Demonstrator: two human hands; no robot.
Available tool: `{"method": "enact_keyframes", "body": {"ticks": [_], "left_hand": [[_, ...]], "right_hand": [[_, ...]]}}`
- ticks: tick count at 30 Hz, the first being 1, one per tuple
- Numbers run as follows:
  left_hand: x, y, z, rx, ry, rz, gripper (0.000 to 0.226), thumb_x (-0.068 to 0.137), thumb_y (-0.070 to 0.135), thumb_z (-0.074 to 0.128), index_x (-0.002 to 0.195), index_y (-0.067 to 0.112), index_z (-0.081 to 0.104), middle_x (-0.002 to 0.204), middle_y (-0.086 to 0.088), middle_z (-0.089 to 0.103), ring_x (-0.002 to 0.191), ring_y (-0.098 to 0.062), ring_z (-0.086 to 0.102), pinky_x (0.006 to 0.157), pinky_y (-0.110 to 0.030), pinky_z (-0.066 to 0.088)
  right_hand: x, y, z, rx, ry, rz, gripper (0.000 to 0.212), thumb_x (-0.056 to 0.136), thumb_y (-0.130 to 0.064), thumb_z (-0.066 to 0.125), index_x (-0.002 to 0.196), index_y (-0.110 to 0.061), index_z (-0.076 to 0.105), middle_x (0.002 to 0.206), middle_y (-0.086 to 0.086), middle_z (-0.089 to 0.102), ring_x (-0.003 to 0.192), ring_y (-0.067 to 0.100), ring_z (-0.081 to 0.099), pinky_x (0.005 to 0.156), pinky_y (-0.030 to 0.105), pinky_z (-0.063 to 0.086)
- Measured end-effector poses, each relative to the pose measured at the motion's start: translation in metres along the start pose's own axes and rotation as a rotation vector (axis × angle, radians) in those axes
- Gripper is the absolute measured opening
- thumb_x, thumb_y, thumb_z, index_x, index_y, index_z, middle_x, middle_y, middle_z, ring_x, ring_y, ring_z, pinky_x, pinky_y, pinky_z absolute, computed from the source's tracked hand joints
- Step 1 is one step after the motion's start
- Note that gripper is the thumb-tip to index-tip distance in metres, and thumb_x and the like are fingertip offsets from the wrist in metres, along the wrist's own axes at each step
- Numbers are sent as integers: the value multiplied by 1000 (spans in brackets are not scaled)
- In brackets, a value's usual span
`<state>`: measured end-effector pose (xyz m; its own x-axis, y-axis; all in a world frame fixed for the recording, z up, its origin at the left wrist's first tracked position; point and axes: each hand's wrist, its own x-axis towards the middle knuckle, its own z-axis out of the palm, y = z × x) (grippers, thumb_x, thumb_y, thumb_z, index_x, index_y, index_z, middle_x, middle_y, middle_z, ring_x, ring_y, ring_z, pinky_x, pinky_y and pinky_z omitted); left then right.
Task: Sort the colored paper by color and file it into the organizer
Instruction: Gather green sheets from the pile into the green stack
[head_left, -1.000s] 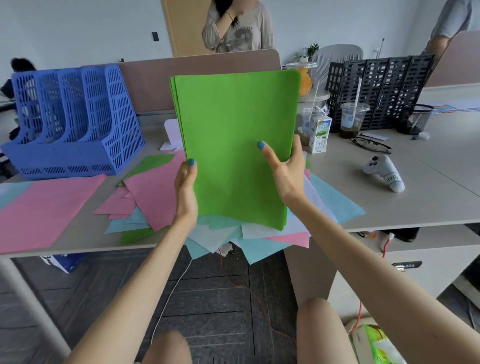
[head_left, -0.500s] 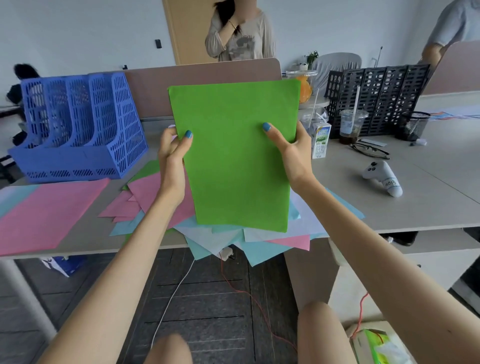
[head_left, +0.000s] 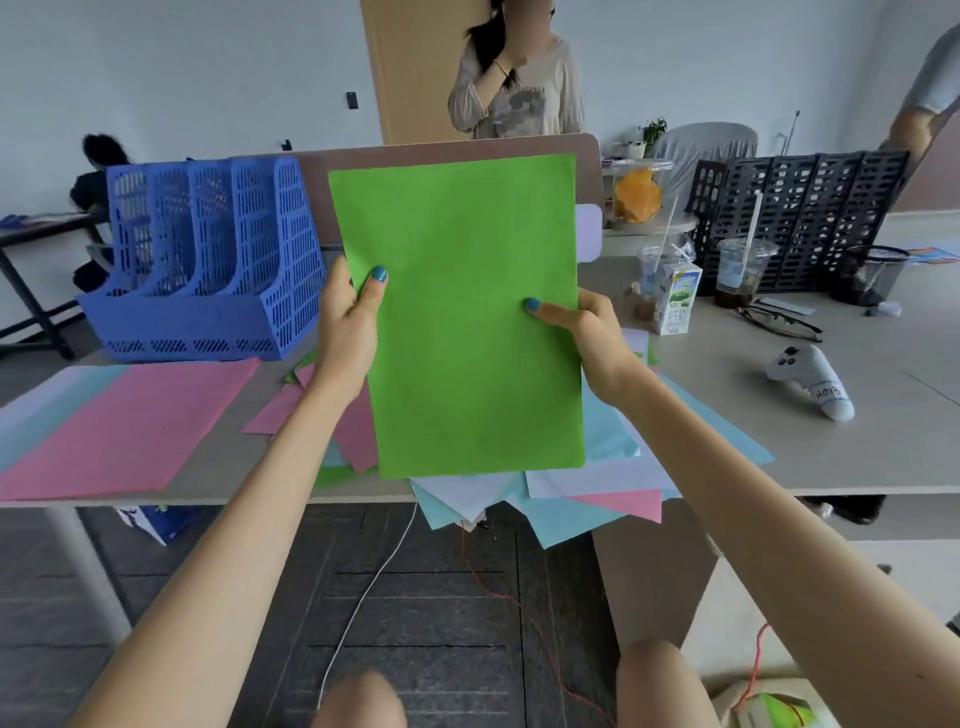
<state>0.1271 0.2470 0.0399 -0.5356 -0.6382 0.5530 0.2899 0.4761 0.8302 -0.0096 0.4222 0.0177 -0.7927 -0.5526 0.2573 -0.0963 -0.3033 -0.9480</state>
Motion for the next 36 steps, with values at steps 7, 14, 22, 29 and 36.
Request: {"method": "enact_keyframes", "body": {"ticks": [7,14,22,29,36], "left_hand": [[28,-34,-98,53,33,-156,34,92,20,57,121,5,50,123,-6,59,117,-18,53,108,-39,36],[-3,-72,-180,-20,-65,-585,38,85,32,65,120,27,52,105,19,56,112,-9,48,107,-34,29],[-18,-116,-286,59,-64,-780,54,89,30,63,137,13,45,134,7,44,131,-14,36,106,-34,27],[7,-159,-342,634,21,-522,20,99,21,46,92,5,54,74,-6,49,69,-18,43,57,-30,26],[37,-192,-374,1003,-17,-447,26,100,20,40,117,3,50,110,-22,61,97,-36,60,77,-42,45]], "right_hand": [[10,49,74,52,-145,139,16,84,4,58,91,-6,69,78,5,73,69,20,69,67,30,56],[18,89,170,107,-148,252,15,88,4,55,89,-4,68,72,5,73,63,19,69,60,32,58],[19,139,275,64,-100,372,17,88,5,56,84,-9,65,63,0,71,54,12,67,51,25,54],[42,178,350,-165,-21,362,21,81,-5,63,102,-7,67,104,14,69,96,30,67,87,49,54],[53,190,390,-421,-5,290,33,76,1,65,109,-5,64,106,12,67,95,28,64,80,35,55]]}}
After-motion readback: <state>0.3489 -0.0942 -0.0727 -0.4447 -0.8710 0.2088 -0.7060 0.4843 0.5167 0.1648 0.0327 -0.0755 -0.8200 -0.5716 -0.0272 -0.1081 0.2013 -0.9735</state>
